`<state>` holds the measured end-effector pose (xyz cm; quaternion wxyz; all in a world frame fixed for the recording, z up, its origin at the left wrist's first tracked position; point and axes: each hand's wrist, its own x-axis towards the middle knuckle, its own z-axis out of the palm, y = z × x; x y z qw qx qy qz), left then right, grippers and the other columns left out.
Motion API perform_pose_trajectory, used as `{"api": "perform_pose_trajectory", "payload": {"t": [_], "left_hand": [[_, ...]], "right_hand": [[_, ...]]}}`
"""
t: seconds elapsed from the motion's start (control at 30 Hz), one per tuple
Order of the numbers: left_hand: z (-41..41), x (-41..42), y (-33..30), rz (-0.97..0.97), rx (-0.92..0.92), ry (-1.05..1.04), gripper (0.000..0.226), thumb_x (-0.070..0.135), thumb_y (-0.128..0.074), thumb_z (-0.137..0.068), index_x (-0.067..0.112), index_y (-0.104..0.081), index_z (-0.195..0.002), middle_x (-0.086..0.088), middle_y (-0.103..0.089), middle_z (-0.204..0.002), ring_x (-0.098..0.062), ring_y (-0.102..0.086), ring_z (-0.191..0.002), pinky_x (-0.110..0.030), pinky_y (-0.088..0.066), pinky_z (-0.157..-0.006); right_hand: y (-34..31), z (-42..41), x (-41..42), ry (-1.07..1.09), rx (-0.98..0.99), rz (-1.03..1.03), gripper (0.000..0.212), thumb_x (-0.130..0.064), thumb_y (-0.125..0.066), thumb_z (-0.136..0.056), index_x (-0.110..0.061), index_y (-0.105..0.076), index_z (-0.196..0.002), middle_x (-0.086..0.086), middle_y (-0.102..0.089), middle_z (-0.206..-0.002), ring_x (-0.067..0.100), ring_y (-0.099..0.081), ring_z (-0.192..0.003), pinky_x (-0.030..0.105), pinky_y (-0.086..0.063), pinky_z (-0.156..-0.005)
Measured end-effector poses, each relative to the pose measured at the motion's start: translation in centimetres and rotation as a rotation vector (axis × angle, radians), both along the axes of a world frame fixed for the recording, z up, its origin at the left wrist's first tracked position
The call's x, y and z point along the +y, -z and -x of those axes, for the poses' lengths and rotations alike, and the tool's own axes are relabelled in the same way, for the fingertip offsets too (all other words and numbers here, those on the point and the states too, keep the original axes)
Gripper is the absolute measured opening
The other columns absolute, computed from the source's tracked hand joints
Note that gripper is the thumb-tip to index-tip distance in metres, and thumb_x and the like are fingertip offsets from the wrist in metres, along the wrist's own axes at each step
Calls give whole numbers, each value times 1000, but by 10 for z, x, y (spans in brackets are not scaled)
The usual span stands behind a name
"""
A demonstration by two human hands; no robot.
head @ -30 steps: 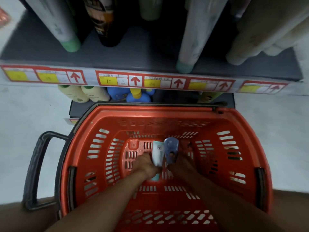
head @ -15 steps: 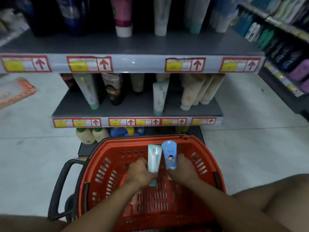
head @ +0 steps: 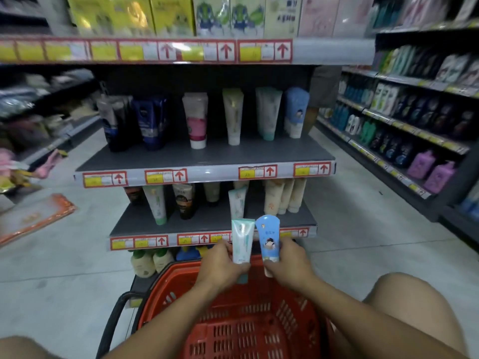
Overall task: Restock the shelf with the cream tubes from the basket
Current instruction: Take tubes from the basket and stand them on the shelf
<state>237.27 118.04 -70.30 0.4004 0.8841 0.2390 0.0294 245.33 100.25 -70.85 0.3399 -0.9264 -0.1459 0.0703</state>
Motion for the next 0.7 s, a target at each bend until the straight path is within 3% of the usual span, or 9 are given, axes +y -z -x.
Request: {"api": "perform_pose_trajectory", "payload": {"t": [0.1,0.17,0.3,0.4,0.5,0.7], "left_hand": [[3,-3,-32,-61,-54,-11,44,39,-89,-73,29,-49,-87,10,-66,-88,-6,-62,-76,-19,-35,-50],[3,-4,-51,-85,-87,-13,45,42,-89,-73,28,-49,-89,9,-66,-89,-6,-61,-75,-16,-32,-46],[0,-9,-86,-94,-185,-4,45,42,-90,-71,27,-53,-93,9,-67,-92,-6,-63,-80,-13,-37,-50],[-7,-14,-106,-100,-242,-12,40,41,-87,-70,30,-55,-92,12,-69,-87,0,-64,-78,-17,-45,-57],[-16,-19,-120,-66,-286,-27,35,42,-84,-69,30,-59,-92,15,-71,-82,0,-67,-76,-27,-56,-70],[-47,-25,-140,-10,-339,-21,34,37,-85,-72,31,-60,-94,17,-72,-81,7,-66,-71,-17,-53,-62]], "right_hand": [[-30,-1,-6,-8,-45,-13,31,-36,-74,-80,-28,-49,-97,-9,-62,-90,5,-57,-73,30,-49,-61],[-50,-2,-8,0,-86,-35,36,-40,-77,-79,-28,-50,-101,-7,-65,-97,10,-64,-81,33,-55,-67],[-81,-10,-11,12,-144,-90,41,-37,-81,-78,-32,-53,-108,-10,-70,-109,10,-69,-93,28,-57,-74],[-100,-19,-12,25,-171,-114,39,-39,-79,-78,-31,-53,-105,-10,-69,-107,9,-67,-90,25,-54,-69],[-109,-33,-13,34,-194,-123,41,-47,-76,-72,-33,-52,-102,-14,-68,-102,8,-68,-87,35,-60,-73],[-121,-67,-15,27,-236,-168,45,-55,-70,-64,-36,-52,-100,-15,-68,-101,8,-68,-88,40,-60,-76]]}}
